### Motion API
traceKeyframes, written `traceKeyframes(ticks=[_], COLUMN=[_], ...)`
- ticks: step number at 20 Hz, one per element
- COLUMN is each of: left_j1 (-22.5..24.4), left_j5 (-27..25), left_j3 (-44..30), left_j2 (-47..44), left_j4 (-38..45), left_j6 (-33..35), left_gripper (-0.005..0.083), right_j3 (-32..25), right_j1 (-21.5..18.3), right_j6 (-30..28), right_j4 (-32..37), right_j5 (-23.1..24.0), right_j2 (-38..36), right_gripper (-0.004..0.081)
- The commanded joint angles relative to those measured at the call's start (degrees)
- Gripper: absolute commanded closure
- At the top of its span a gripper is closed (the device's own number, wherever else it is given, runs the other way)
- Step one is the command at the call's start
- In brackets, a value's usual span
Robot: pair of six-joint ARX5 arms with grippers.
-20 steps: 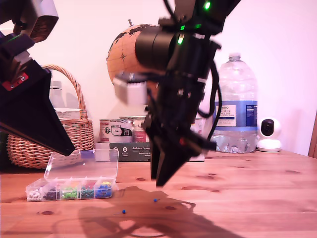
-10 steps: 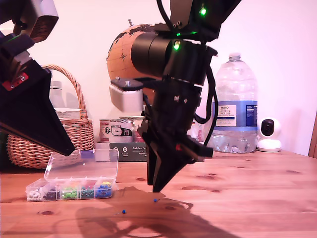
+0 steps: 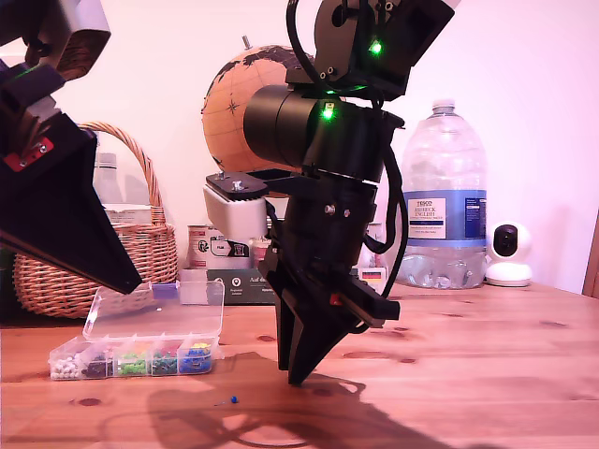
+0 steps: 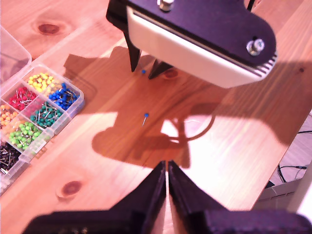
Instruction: Sort the loose pins on the table into their correct compartments
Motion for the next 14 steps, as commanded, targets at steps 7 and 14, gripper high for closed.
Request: traceKeyframes(ticks=[7,14], left_j1=[-0.1,-0.1], left_j5=[0.1,0.1], left_j3=[-0.8,-0.8], left_j2=[0.3,0.3], left_j4=[0.6,0.6], left_j6=[0.2,0.2], left_gripper=[0.0794,0.0794], right_j3=[-0.2,-0.2], right_j1=[0.2,-0.5], right_j6=[0.0,0.0], right_j4=[-0.4,-0.1], right_j5=[-0.3,-1.2], right_j2=[1.2,1.4], right_gripper=[0.0673,0.0705])
